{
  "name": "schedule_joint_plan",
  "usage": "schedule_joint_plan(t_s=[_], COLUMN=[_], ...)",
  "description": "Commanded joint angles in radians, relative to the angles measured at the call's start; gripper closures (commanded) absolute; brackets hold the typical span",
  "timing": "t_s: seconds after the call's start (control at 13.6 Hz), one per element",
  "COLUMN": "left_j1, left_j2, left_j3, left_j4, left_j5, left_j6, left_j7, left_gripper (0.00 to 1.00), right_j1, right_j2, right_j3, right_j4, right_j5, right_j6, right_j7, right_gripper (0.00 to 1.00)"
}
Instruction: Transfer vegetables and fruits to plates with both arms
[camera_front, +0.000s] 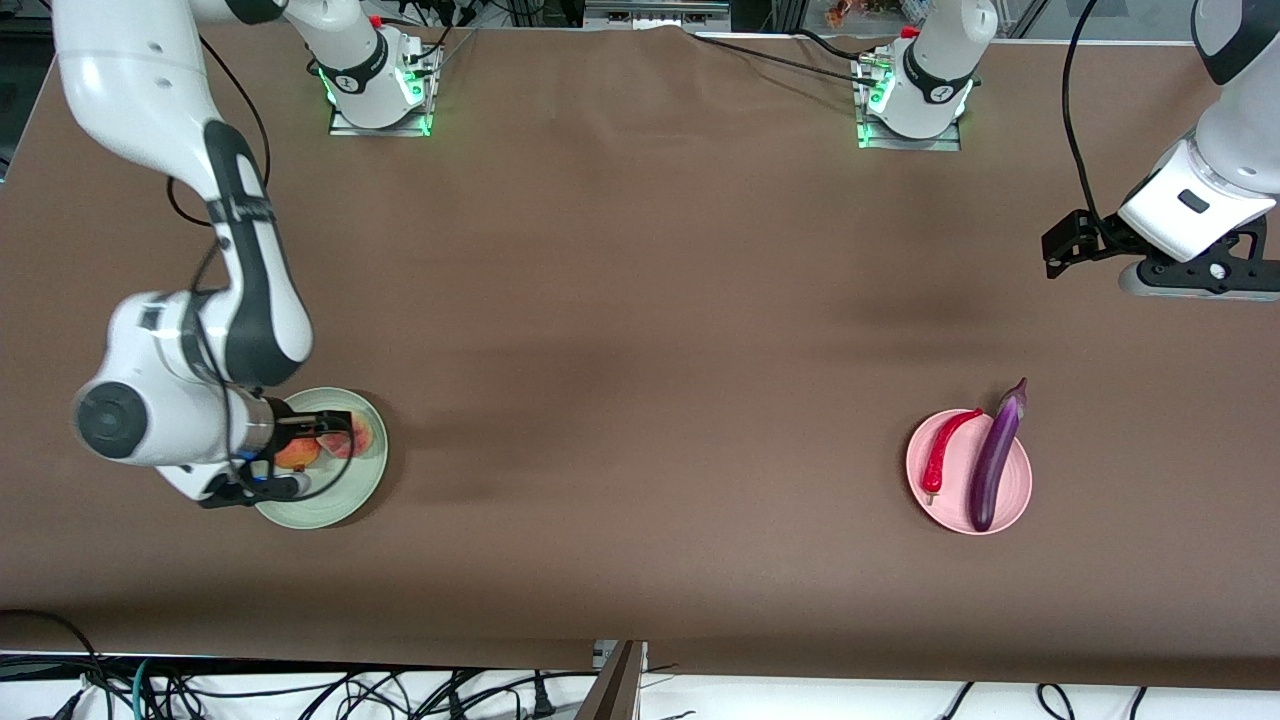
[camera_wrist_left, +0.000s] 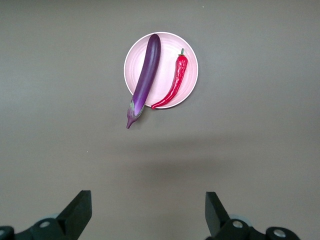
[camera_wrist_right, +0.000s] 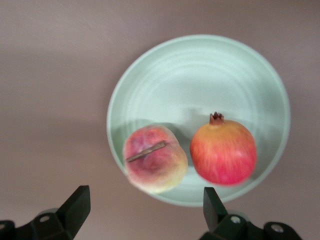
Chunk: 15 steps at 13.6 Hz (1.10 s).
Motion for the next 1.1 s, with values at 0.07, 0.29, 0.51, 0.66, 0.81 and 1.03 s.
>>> schedule_joint_plan(t_s=[0.07, 0.29, 0.51, 0.66, 0.81, 1.03], left_j1=[-0.005, -0.008, -0.013, -0.013, -0.013, -0.013], left_j2=[-0.009, -0.010, -0.010, -0.009, -0.010, -0.009], left_j3=[0.007, 0.006, 0.006, 0.006, 0.004, 0.004], left_j4=[-0.004, -0.004, -0.002, -0.002, -0.002, -0.002], left_j5=[-0.025, -0.025, -0.023, -0.023, -0.023, -0.023], left_j6=[0.003, -0.003, -0.005, -0.003, -0.003, -0.003], left_j7=[0.020, 0.020, 0.020, 0.020, 0.020, 0.020], left_gripper=[0.00, 0.00, 0.00, 0.00, 0.00, 0.00], right_j1=[-0.018, -0.021, -0.029, -0.051, -0.090, -0.107], right_j2=[-0.130, -0.268, -0.377, -0.472, -0.550, -0.632], right_j3=[0.003, 0.005, 0.008, 0.010, 0.016, 0.025], right_j4=[-0.003, -0.017, -0.079, -0.168, -0.188, -0.268], right_j5=[-0.010, -0.013, -0.014, -0.019, -0.117, -0.142], right_j6=[-0.125, -0.277, -0.361, -0.351, -0.350, -0.351], right_j7=[-0.017, -0.003, 0.002, -0.009, -0.006, -0.011], right_gripper=[0.00, 0.00, 0.00, 0.00, 0.00, 0.00])
